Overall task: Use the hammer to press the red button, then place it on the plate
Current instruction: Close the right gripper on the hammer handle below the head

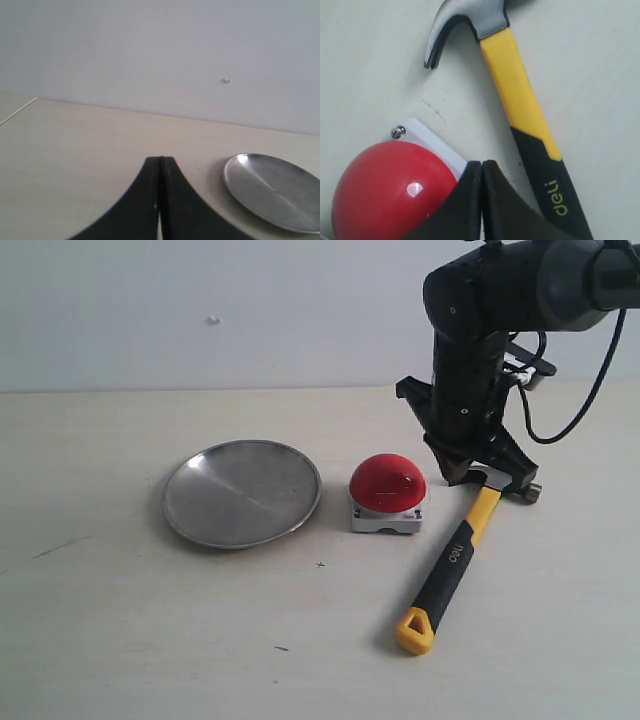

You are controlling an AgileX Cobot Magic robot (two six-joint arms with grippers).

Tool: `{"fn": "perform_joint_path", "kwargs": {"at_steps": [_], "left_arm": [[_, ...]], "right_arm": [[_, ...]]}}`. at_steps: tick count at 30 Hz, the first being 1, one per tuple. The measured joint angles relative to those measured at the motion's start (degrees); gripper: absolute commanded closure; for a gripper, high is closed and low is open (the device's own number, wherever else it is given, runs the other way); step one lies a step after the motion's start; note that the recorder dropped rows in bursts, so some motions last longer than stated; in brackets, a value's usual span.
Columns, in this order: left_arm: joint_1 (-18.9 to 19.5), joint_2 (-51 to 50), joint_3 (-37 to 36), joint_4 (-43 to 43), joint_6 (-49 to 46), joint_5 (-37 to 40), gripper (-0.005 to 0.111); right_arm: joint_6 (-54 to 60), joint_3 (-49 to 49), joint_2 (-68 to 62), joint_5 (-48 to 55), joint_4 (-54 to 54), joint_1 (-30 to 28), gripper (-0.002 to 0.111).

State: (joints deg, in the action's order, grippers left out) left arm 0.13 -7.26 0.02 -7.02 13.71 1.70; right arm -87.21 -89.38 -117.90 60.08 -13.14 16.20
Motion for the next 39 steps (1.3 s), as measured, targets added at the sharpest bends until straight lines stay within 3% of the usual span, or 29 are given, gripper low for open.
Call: {"fn": "perform_joint_path", "kwargs": {"at_steps": [5, 12, 19, 26, 39], "left_arm": [[0.00, 0.00, 0.00, 0.00, 0.00, 0.00, 0.107], [0.00, 0.00, 0.00, 0.00, 0.00, 0.00, 0.107], [0.00, 0.00, 0.00, 0.00, 0.00, 0.00, 0.107], [0.00, 0.00, 0.00, 0.00, 0.00, 0.00, 0.107], [0.00, 0.00, 0.00, 0.00, 0.00, 0.00, 0.107]], "right_arm": [[4.74, 0.00, -1.31, -0.94, -0.73, -0.53, 0.102], [14.17, 0.00, -2.95, -2.15, 1.94, -2.90, 0.078], [19.96, 0.00, -3.17, -2.15, 2.18, -6.48, 0.062], [21.93, 0.00, -3.17, -2.16, 2.18, -8.40, 0.055], [24.89, 0.00, -8.77, -3.83, 7.34, -8.40, 0.055]]}}
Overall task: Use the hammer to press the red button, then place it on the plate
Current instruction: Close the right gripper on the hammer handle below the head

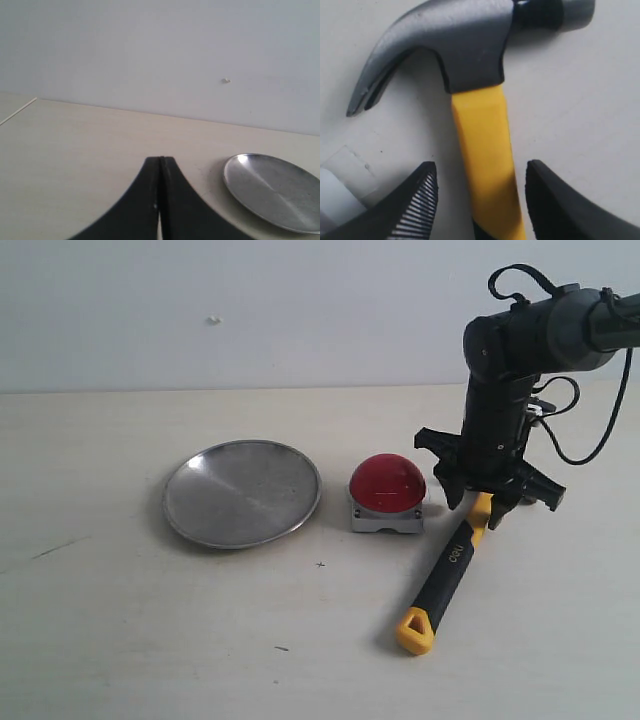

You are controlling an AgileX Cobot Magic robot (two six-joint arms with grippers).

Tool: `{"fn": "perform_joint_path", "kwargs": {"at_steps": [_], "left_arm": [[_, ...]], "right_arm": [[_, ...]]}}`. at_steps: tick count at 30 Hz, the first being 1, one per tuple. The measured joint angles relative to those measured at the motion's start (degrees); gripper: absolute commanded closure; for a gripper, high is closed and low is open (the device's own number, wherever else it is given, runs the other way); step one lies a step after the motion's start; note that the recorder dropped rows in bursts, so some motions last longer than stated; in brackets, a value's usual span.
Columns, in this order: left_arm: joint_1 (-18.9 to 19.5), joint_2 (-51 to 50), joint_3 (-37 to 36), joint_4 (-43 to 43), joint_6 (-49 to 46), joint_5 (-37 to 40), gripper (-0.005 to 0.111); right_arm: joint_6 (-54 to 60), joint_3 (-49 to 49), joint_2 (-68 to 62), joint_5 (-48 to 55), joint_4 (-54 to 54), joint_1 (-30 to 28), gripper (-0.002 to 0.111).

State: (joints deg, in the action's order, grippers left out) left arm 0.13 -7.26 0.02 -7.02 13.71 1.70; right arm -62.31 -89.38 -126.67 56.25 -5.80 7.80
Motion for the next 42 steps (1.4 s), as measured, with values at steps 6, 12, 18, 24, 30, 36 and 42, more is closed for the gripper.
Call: {"fn": "perform_joint_path", "kwargs": {"at_steps": [6, 12, 18, 24, 30, 36, 42], "left_arm": [[0.00, 0.00, 0.00, 0.00, 0.00, 0.00, 0.107], [0.00, 0.00, 0.00, 0.00, 0.00, 0.00, 0.107], [0.00, 0.00, 0.00, 0.00, 0.00, 0.00, 0.107], [0.00, 0.00, 0.00, 0.00, 0.00, 0.00, 0.107], [0.00, 0.00, 0.00, 0.00, 0.00, 0.00, 0.107], [0.00, 0.00, 0.00, 0.00, 0.00, 0.00, 0.107], [0.00, 0.00, 0.00, 0.00, 0.00, 0.00, 0.107]], "right_arm": [[1.34, 0.00, -0.24, -1.61, 0.13, -0.91, 0.055], [4.49, 0.00, -0.24, -1.70, 0.80, -3.36, 0.055], [4.98, 0.00, -0.24, -3.66, 1.06, -3.59, 0.055], [5.34, -0.34, -1.89, -3.74, 0.81, -3.70, 0.055], [5.34, -0.62, -2.10, -3.74, 0.69, -3.70, 0.056], [7.31, -0.62, -2.10, -3.96, 0.44, -3.70, 0.089], [7.79, -0.62, -2.14, -4.09, 0.33, -3.70, 0.108]]}}
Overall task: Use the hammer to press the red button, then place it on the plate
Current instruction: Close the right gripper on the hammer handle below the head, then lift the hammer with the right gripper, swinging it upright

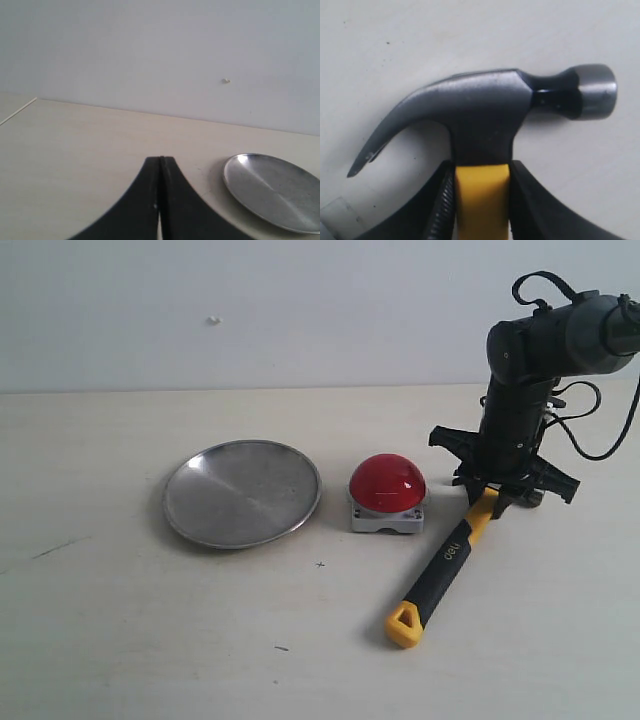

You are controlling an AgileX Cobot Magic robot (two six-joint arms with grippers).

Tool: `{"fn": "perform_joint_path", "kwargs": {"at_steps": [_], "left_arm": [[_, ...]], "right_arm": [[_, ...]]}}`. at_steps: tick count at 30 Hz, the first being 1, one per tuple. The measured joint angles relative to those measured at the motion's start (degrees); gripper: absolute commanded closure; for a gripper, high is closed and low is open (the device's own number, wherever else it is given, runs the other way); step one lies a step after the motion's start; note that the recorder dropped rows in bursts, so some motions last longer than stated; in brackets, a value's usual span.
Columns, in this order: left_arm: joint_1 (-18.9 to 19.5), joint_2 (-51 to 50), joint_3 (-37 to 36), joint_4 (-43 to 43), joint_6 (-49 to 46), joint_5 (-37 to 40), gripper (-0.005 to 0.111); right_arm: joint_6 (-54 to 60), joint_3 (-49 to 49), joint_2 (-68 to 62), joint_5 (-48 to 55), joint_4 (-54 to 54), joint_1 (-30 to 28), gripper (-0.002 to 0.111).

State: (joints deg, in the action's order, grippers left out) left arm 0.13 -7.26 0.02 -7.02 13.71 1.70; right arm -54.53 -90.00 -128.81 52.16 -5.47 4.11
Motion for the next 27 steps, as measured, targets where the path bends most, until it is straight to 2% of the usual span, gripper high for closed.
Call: {"fn": "perform_joint_path", "kwargs": {"at_steps": [12, 20, 27], "left_arm": [[0.00, 0.00, 0.00, 0.00, 0.00, 0.00, 0.107], [0.00, 0.00, 0.00, 0.00, 0.00, 0.00, 0.107], [0.00, 0.00, 0.00, 0.00, 0.00, 0.00, 0.107]], "right_arm": [[0.48, 0.00, 0.00, 0.00, -0.31, 0.00, 0.108], [8.11, 0.00, -0.10, -0.24, -0.39, 0.00, 0.108], [9.98, 0.00, -0.09, -1.60, -0.81, 0.00, 0.108]]}}
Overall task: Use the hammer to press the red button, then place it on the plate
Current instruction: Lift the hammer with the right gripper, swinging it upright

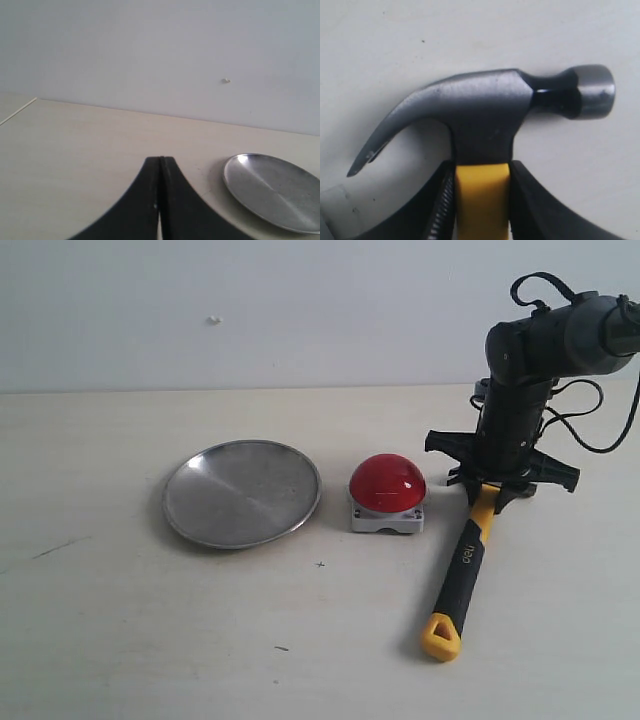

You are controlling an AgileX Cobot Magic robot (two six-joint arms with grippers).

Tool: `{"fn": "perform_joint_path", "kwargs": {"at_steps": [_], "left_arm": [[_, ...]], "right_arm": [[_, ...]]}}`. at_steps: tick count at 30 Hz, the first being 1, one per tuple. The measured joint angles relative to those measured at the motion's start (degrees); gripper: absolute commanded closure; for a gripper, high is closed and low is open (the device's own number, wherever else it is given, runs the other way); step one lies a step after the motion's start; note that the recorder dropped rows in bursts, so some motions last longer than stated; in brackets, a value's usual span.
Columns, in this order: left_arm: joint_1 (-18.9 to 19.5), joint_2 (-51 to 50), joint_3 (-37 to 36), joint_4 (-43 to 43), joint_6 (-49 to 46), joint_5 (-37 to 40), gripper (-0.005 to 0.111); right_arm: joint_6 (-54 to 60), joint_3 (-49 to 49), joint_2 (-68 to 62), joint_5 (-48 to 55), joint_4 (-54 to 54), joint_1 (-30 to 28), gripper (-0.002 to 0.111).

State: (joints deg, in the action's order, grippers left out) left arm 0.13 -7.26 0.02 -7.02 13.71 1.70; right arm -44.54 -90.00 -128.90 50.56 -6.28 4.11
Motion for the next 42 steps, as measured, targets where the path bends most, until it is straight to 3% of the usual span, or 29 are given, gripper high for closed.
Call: {"fn": "perform_joint_path", "kwargs": {"at_steps": [25, 32, 42], "left_arm": [[0.00, 0.00, 0.00, 0.00, 0.00, 0.00, 0.107], [0.00, 0.00, 0.00, 0.00, 0.00, 0.00, 0.107], [0.00, 0.00, 0.00, 0.00, 0.00, 0.00, 0.107]], "right_arm": [[0.22, 0.00, -0.13, -2.47, -0.44, 0.00, 0.108], [8.30, 0.00, -0.13, -2.28, -0.21, 0.00, 0.108], [11.42, 0.00, -0.13, -2.39, 0.00, 0.00, 0.108]]}}
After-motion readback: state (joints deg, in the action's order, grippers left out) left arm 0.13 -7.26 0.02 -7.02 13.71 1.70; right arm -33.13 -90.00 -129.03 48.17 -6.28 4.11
